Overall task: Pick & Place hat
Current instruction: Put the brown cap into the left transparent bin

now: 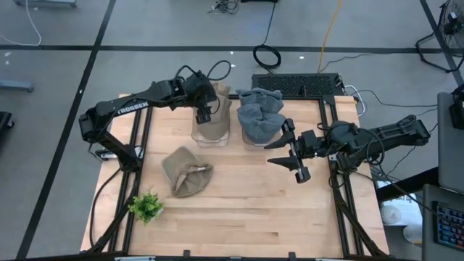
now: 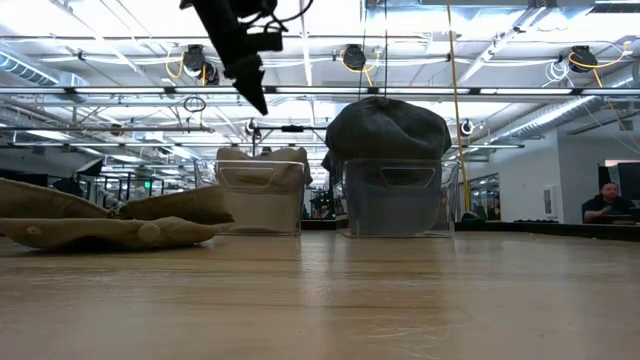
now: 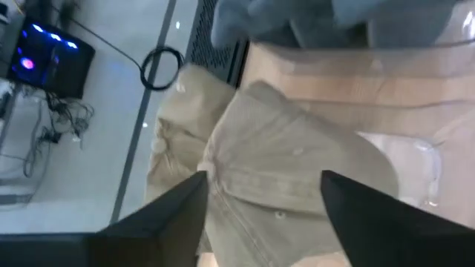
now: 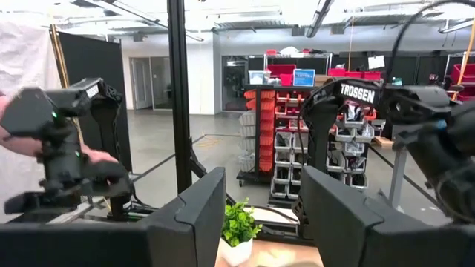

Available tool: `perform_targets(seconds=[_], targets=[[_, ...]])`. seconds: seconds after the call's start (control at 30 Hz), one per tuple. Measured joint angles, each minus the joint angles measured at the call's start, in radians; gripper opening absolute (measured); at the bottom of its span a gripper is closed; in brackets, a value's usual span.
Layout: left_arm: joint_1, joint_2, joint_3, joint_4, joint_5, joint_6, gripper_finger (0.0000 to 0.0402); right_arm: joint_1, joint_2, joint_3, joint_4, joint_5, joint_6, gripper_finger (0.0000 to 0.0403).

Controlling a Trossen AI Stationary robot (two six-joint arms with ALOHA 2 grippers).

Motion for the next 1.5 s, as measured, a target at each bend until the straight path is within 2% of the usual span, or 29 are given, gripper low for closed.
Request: perform_targets(seconds=[0.13, 0.3, 0.7, 0.83, 1.0, 1.23, 1.5], targets=[[-0.039, 0.000, 0.063, -0.035, -0.037, 0.000, 0.0318, 0.000, 0.000, 0.000, -0.017, 0.005, 0.000, 0.0165], [-0.089, 0.000, 0.136, -0.108, -0.089, -0.024, 0.0344, -0.001, 0.000, 0.000, -0.023, 0.035, 0.000, 0.0166], [-0.225, -0.001, 0.223, -0.360, 0.015, -0.359, 0.0320, 0.000, 0.000, 0.000, -0.024, 0.034, 0.000, 0.0166], [-0.291, 0.000, 0.226, -0.443, 0.032, -0.467, 0.0311, 0.000, 0.000, 0.000, -0.024, 0.095, 0.033, 0.0165], [-0.372, 0.000, 0.226, -0.518, 0.106, -0.632, 0.0306, -0.001, 0.000, 0.000, -0.024, 0.155, 0.050, 0.0173], [-0.483, 0.000, 0.226, -0.554, 0.180, -0.887, 0.0305, 0.000, 0.000, 0.000, -0.024, 0.154, 0.049, 0.0180], [-0.634, 0.000, 0.225, -0.555, 0.183, -1.125, 0.0306, 0.000, 0.000, 0.000, -0.024, 0.151, 0.049, 0.0180]])
